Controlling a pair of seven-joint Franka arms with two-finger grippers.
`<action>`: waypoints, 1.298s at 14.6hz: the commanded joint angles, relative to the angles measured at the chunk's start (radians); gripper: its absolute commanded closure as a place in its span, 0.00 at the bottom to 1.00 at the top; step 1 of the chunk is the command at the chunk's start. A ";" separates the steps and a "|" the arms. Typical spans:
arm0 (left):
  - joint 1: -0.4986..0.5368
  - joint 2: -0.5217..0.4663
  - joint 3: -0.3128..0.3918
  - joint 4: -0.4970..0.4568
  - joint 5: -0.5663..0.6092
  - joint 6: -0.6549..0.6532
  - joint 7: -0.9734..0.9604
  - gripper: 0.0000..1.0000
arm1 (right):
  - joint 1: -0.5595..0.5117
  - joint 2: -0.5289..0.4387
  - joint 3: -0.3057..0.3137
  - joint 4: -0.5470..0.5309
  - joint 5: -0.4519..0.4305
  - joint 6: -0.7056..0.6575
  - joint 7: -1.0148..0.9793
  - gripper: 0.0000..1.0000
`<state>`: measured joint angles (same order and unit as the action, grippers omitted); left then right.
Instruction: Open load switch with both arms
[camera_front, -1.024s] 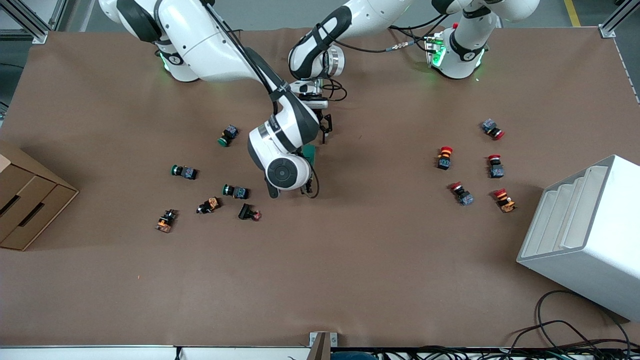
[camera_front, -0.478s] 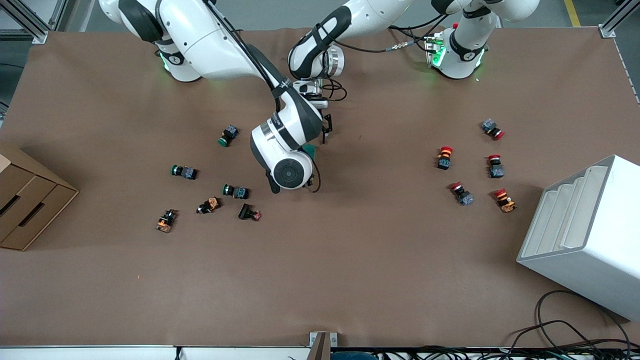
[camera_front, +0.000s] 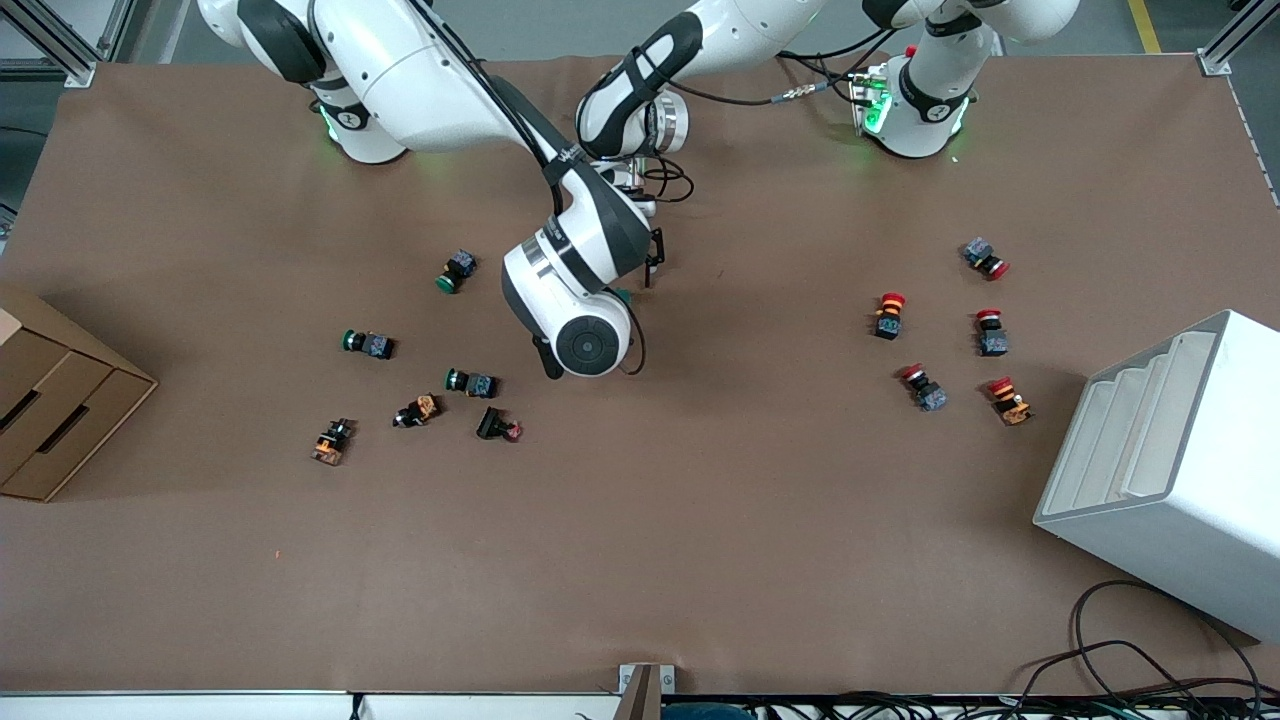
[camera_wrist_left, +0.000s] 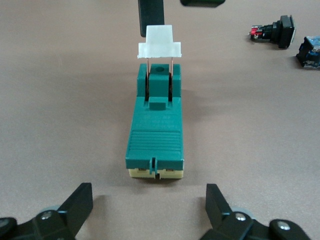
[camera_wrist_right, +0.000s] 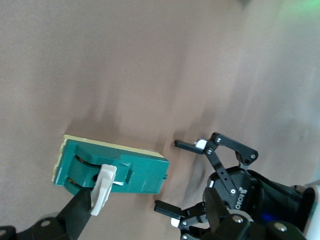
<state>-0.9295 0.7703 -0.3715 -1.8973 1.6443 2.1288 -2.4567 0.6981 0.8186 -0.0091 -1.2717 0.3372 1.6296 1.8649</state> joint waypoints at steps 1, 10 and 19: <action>-0.014 0.064 0.002 0.026 0.009 0.023 -0.011 0.00 | 0.000 -0.001 0.012 0.005 0.019 -0.033 0.003 0.00; -0.025 0.064 0.002 0.026 0.008 0.023 -0.013 0.00 | 0.034 0.002 0.015 -0.023 0.016 -0.083 -0.053 0.00; -0.031 0.064 0.002 0.024 0.008 0.023 -0.016 0.00 | 0.044 0.017 0.014 -0.055 0.006 -0.071 -0.075 0.00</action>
<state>-0.9410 0.7736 -0.3661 -1.8939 1.6444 2.1168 -2.4615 0.7338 0.8349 0.0089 -1.3148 0.3376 1.5539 1.8029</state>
